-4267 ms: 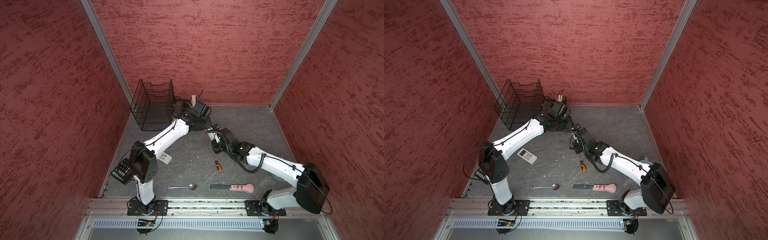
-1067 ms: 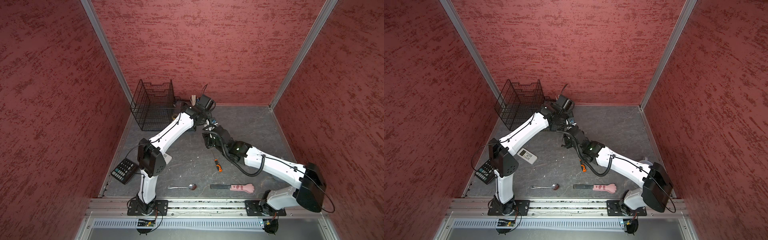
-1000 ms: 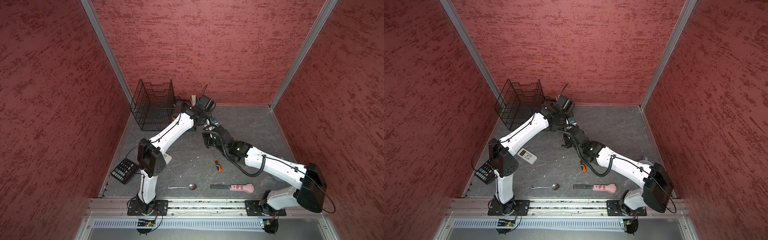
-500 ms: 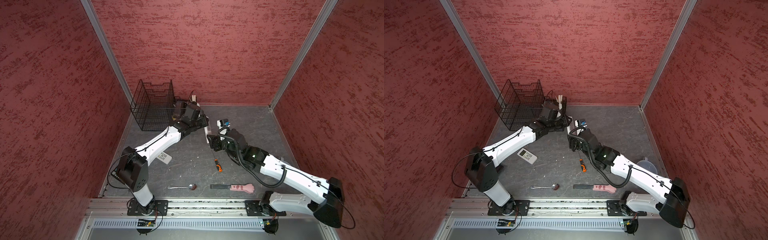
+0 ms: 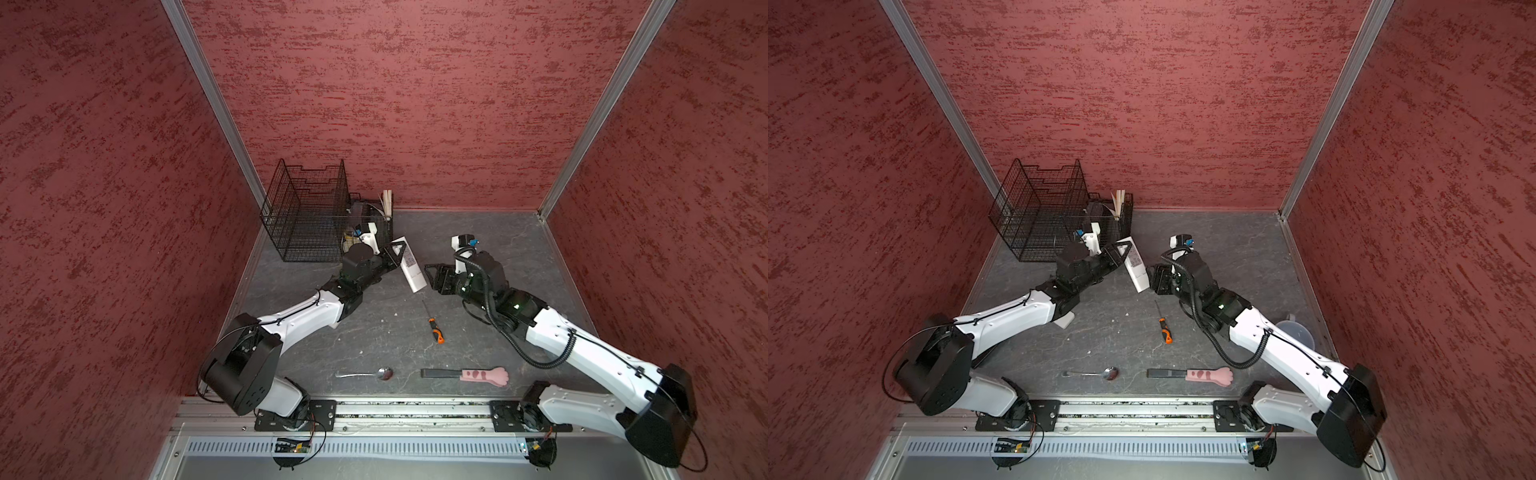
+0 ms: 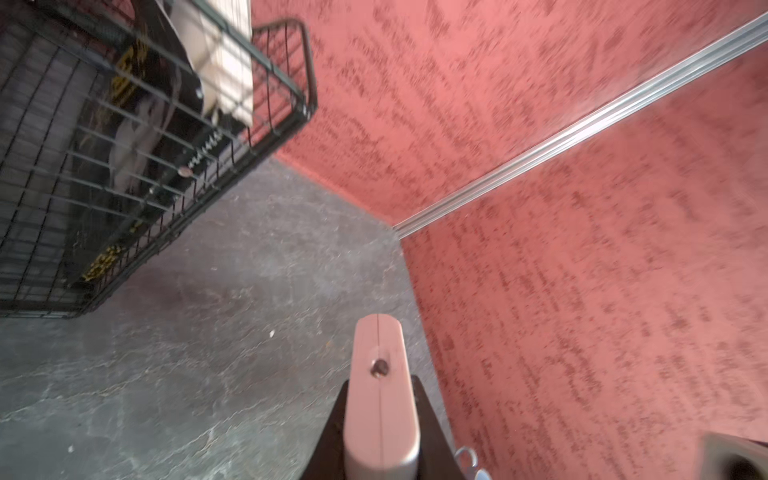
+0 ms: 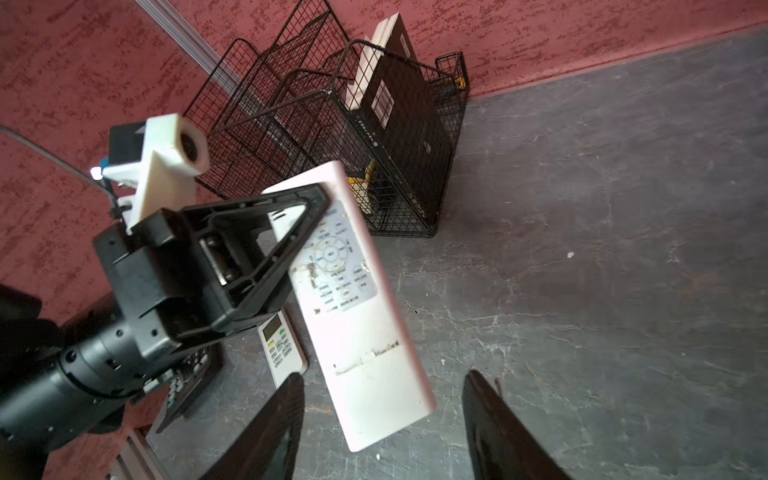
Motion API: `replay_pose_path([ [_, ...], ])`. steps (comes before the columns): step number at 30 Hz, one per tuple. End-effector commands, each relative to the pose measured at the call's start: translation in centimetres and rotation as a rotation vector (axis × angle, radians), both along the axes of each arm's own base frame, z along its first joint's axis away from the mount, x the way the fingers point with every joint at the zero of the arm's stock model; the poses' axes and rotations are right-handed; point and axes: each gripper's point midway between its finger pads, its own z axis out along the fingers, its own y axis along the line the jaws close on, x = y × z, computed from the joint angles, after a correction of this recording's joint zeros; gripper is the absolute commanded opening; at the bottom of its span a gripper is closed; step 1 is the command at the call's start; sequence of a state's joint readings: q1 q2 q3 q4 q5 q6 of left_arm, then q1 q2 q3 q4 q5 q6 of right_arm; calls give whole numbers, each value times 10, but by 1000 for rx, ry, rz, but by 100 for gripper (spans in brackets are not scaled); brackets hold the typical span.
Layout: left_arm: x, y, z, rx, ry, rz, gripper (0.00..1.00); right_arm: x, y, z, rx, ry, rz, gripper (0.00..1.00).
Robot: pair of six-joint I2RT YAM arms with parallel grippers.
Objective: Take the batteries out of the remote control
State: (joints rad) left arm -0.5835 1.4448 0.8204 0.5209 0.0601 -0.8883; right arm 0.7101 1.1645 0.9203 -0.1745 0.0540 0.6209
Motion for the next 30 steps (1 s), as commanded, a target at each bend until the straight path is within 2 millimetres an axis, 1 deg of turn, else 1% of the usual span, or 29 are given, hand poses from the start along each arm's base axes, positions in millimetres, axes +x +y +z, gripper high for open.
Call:
replay_pose_path([
  [1,-4,19,54,-158,-154,76,0,-2,5,10,136,20,24,61],
  [4,-8,29,60,-185,-185,113,0,-1,5,10,181,30,35,61],
  [7,-12,35,65,-215,-206,129,0,1,10,11,216,40,56,61],
  [14,-14,35,67,-259,-221,123,0,4,27,19,310,34,114,62],
  [17,-14,38,69,-270,-232,128,0,6,33,19,341,45,130,62],
  [21,-15,40,75,-277,-245,132,0,8,37,16,358,55,136,62],
  [25,-15,40,78,-287,-253,131,0,9,39,18,370,50,139,61],
  [30,-14,41,78,-310,-252,134,0,10,43,23,405,44,156,57],
])
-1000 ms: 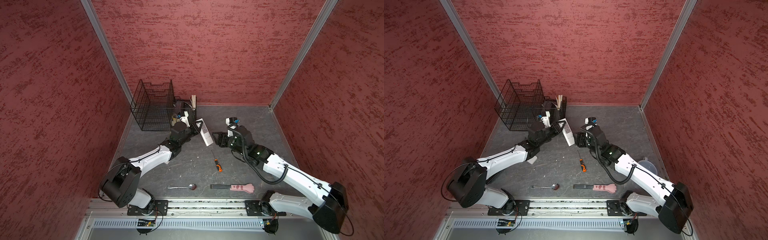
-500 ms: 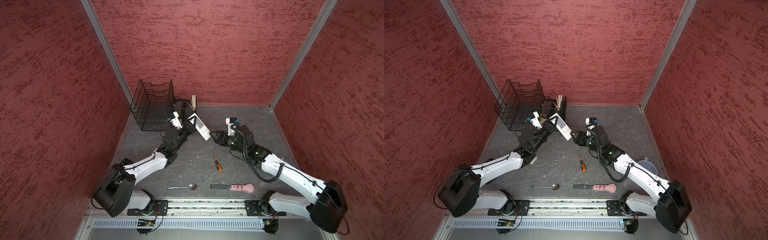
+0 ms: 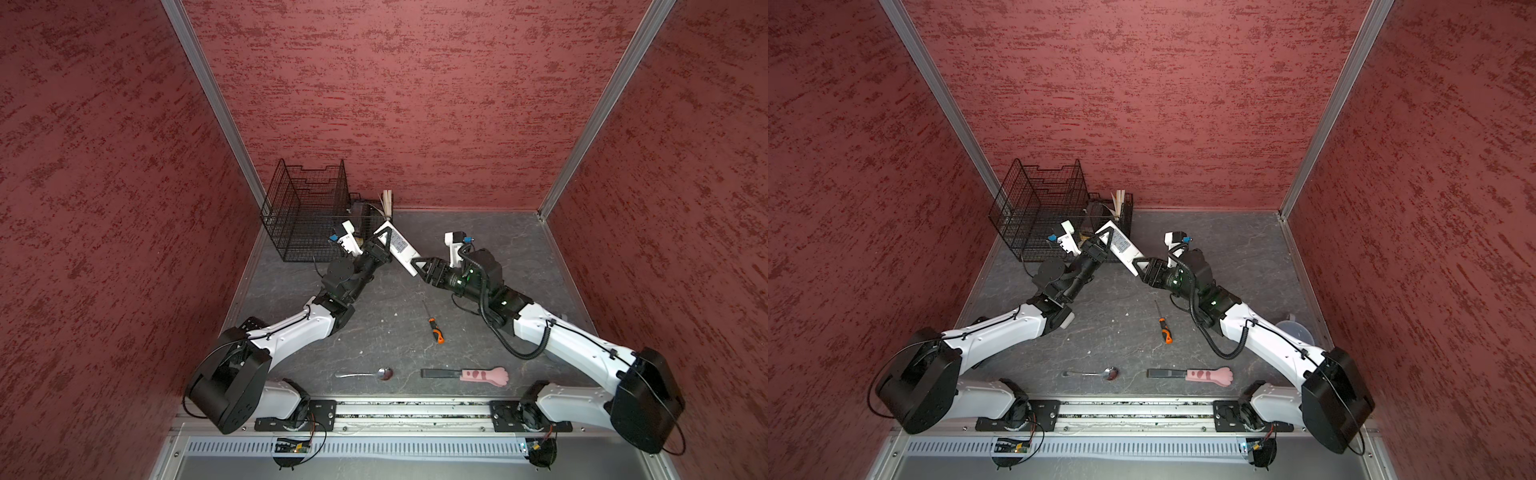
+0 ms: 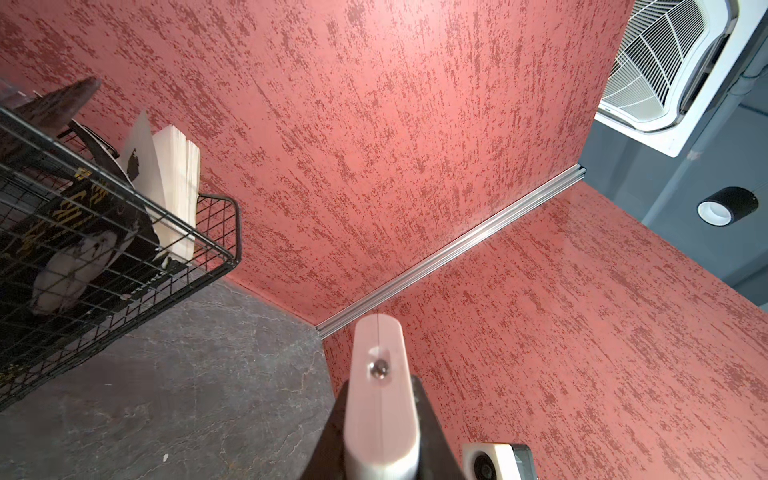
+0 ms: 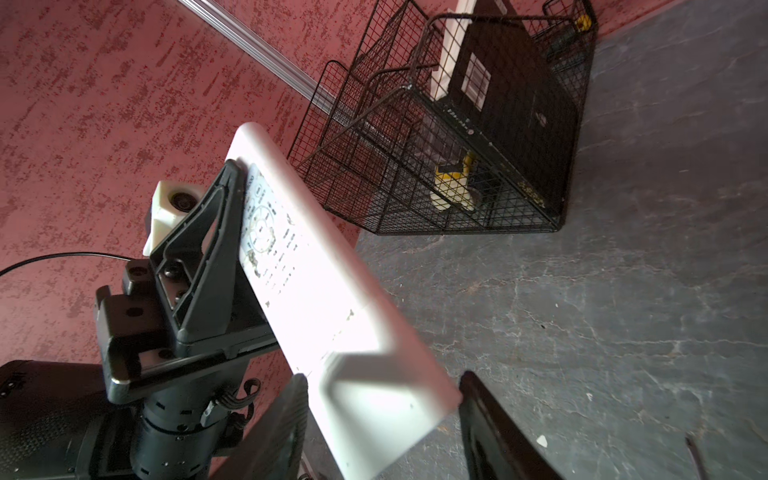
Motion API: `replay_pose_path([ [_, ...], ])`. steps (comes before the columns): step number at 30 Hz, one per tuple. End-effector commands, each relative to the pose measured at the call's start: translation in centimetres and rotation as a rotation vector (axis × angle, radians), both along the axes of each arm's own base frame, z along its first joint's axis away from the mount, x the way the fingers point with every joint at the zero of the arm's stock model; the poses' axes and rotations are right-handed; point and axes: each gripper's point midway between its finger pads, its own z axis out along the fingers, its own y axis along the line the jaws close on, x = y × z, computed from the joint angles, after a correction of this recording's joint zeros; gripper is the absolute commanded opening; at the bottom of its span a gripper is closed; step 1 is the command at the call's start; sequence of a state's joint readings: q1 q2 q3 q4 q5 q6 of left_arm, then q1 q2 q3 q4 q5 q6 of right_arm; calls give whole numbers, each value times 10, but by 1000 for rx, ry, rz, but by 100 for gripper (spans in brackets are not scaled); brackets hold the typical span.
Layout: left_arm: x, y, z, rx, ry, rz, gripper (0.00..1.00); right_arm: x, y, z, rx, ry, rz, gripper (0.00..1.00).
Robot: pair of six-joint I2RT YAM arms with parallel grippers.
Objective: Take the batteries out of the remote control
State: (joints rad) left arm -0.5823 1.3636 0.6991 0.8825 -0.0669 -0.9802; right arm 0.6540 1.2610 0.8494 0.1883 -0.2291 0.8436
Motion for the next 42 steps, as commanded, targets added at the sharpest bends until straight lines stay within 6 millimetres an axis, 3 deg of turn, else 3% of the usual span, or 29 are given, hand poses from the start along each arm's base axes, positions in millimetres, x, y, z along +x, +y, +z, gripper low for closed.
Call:
replay_pose_path([
  [1,-1,5,12,-51,-40,9,0,2,4,10,70,-7,12,56],
  [11,-1,4,8,-59,-31,-5,0,4,10,8,115,-9,28,54],
  [22,-2,6,11,-71,-35,-6,0,5,9,5,113,-8,26,37],
  [28,-2,7,11,-109,-30,-17,0,6,10,12,142,-20,29,49],
  [36,1,4,10,-142,-28,-32,0,11,19,18,172,-20,54,48],
  [42,3,3,8,-162,-25,-39,0,12,18,15,174,-17,47,35],
])
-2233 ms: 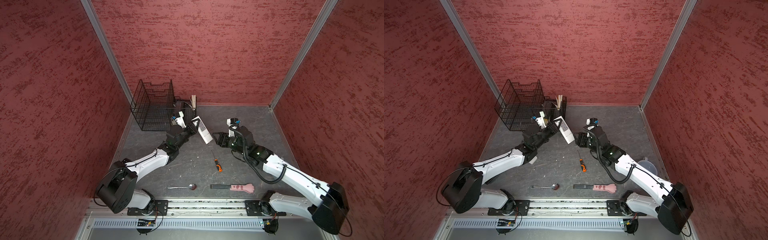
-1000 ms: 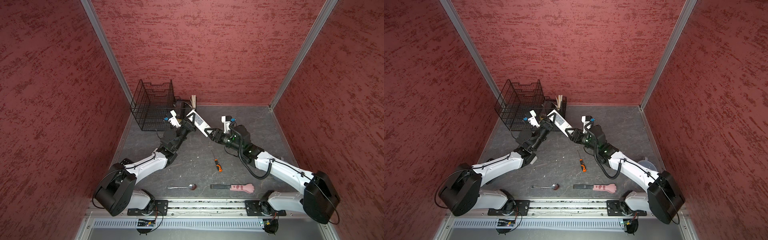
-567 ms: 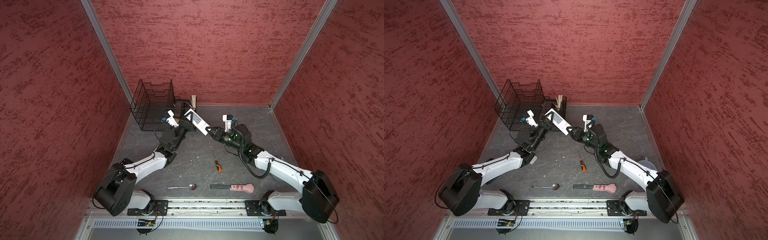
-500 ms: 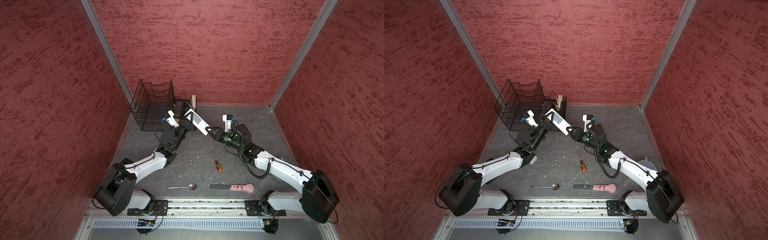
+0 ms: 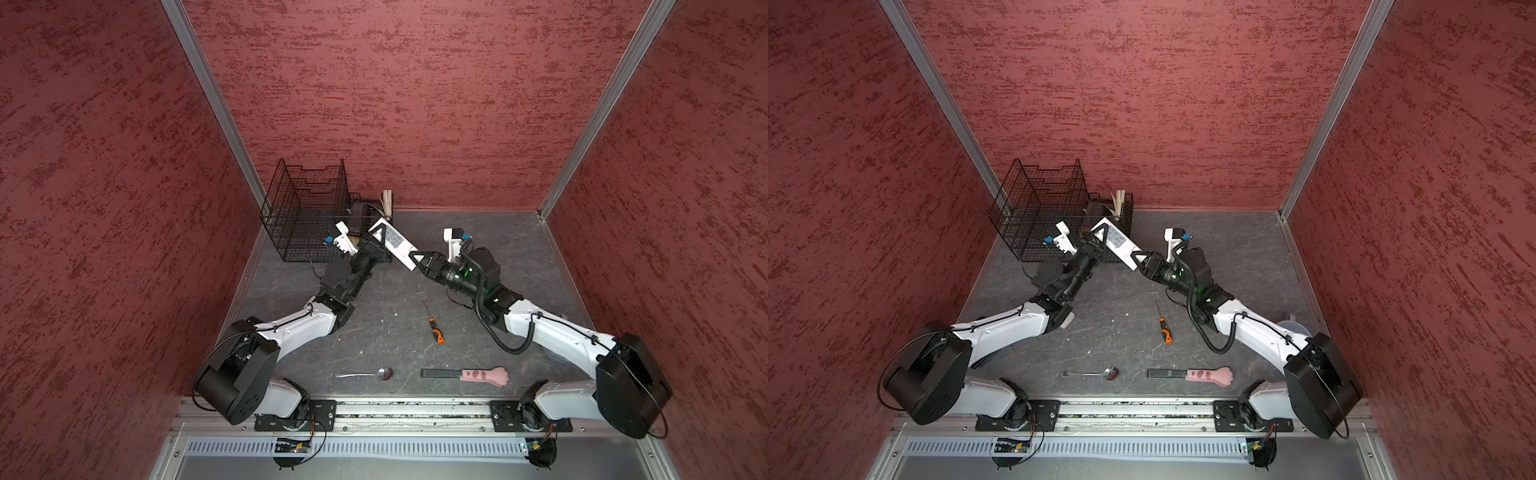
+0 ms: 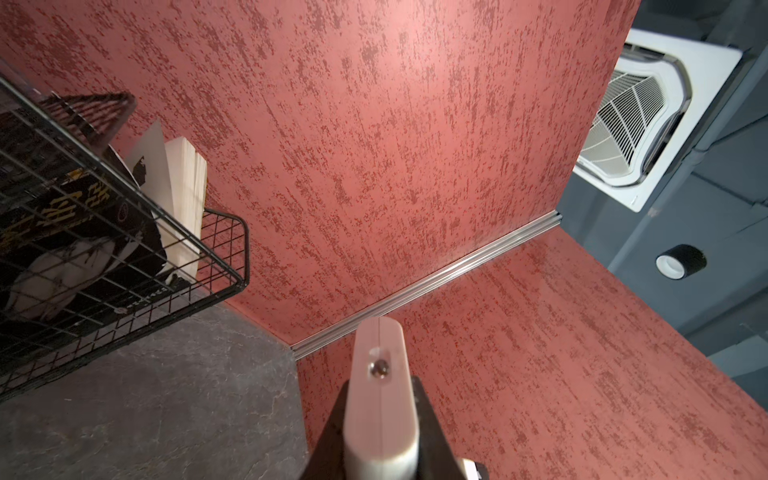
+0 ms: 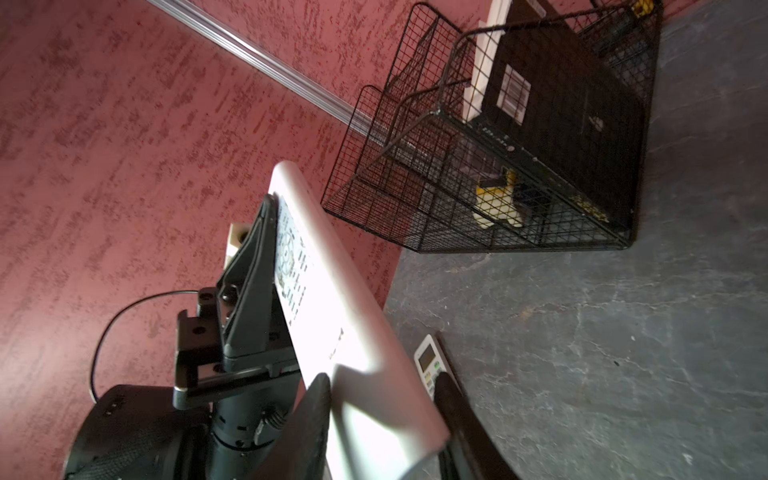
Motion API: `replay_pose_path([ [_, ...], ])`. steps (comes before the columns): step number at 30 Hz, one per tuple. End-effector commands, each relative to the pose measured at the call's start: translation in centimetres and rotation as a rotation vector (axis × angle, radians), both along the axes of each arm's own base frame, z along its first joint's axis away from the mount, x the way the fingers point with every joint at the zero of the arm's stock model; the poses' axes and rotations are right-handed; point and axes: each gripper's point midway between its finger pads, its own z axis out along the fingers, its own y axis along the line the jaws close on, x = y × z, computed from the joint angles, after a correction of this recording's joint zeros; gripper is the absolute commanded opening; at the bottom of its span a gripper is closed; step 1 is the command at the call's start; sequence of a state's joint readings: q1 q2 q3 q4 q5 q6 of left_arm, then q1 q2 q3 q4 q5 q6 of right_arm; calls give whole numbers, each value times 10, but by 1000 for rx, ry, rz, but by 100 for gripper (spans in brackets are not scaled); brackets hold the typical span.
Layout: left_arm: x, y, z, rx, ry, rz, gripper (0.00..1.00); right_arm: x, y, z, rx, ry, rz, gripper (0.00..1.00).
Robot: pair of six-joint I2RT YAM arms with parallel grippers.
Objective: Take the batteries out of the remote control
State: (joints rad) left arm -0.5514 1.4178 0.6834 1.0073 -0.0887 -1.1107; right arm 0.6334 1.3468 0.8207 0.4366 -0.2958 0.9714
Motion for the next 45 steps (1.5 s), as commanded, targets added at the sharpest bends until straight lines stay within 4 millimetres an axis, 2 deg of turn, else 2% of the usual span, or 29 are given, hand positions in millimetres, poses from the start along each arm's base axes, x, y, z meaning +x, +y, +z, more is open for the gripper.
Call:
replay_pose_path([
  [1,-8,-10,8,-21,-44,-57,0,-2,5,5,9,-18,22,32],
  [4,-7,-9,7,-31,-42,-57,0,-3,4,5,8,-23,24,27],
  [10,-6,-11,8,-43,-41,-76,0,-4,3,9,13,-43,29,23],
  [22,-18,-37,-3,44,-22,-187,0,-12,5,30,36,-139,80,8],
  [30,-29,-52,-2,106,-28,-249,9,-19,2,43,46,-184,99,0],
  [45,-39,-69,-1,162,-41,-322,33,-28,-6,60,71,-229,110,0],
])
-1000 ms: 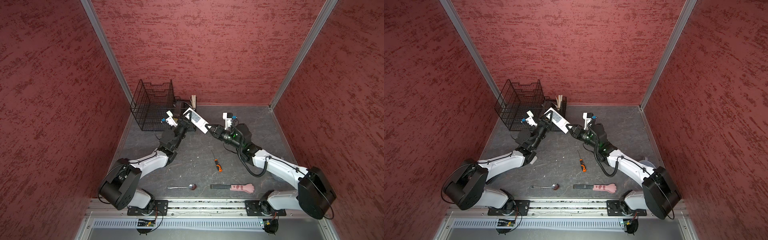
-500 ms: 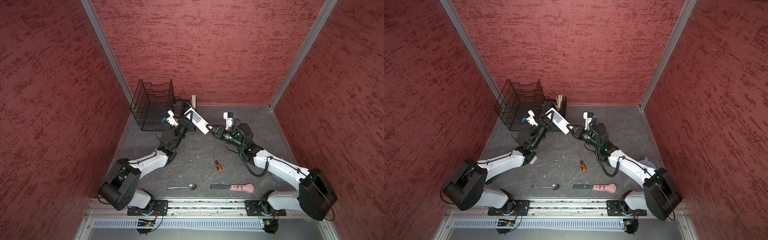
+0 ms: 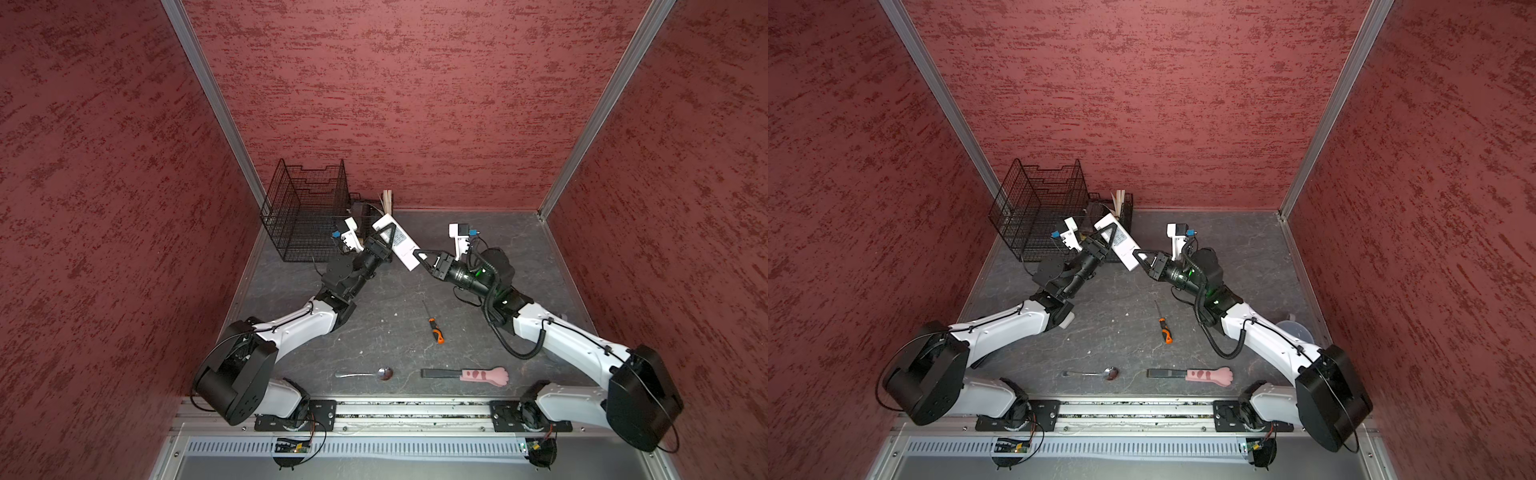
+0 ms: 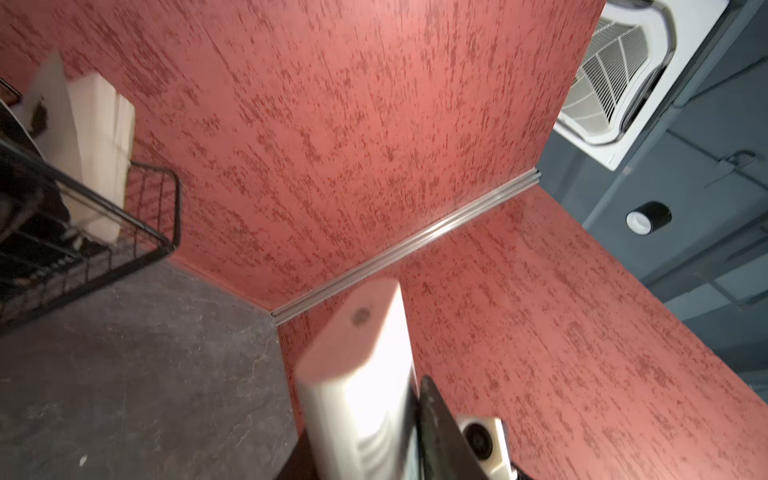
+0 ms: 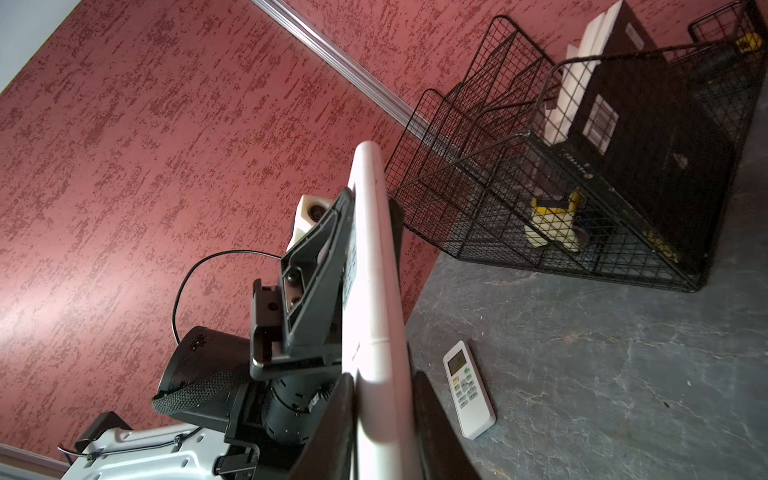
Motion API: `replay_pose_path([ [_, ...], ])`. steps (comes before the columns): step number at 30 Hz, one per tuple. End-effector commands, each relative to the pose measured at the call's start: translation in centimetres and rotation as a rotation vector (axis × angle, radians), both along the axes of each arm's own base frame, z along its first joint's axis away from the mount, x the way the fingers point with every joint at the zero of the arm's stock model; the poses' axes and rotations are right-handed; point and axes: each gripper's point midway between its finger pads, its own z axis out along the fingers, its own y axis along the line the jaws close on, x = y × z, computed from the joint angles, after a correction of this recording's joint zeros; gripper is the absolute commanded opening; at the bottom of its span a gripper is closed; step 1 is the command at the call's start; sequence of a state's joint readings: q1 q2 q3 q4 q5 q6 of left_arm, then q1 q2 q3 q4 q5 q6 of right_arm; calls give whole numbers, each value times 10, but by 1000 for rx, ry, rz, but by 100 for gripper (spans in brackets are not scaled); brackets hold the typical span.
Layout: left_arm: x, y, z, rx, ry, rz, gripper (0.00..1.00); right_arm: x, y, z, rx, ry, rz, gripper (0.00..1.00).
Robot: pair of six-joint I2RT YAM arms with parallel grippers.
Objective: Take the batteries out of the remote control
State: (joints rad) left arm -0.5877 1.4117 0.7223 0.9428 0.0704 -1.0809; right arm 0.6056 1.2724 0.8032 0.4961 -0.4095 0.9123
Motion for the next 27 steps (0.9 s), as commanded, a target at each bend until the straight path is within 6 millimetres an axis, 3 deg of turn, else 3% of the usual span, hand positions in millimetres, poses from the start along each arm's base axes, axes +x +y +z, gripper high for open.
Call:
replay_pose_path([
  [1,-21,-31,-6,96,-25,-144,33,-8,0,25,36,-90,23,0],
  [3,-22,-33,-5,98,-30,-154,33,-7,-1,24,35,-89,22,0],
  [7,-23,-32,-5,100,-28,-149,21,-7,-3,24,35,-90,18,0],
  [11,-21,-29,-3,98,-32,-133,1,-6,-5,22,33,-85,11,0],
  [13,-20,-29,-1,95,-37,-129,0,-5,-6,21,30,-82,4,0],
  [20,-11,-20,7,73,-59,-53,0,0,-13,17,30,-51,-42,33],
  [27,-2,-13,19,61,-105,18,0,7,-19,7,41,13,-100,47],
])
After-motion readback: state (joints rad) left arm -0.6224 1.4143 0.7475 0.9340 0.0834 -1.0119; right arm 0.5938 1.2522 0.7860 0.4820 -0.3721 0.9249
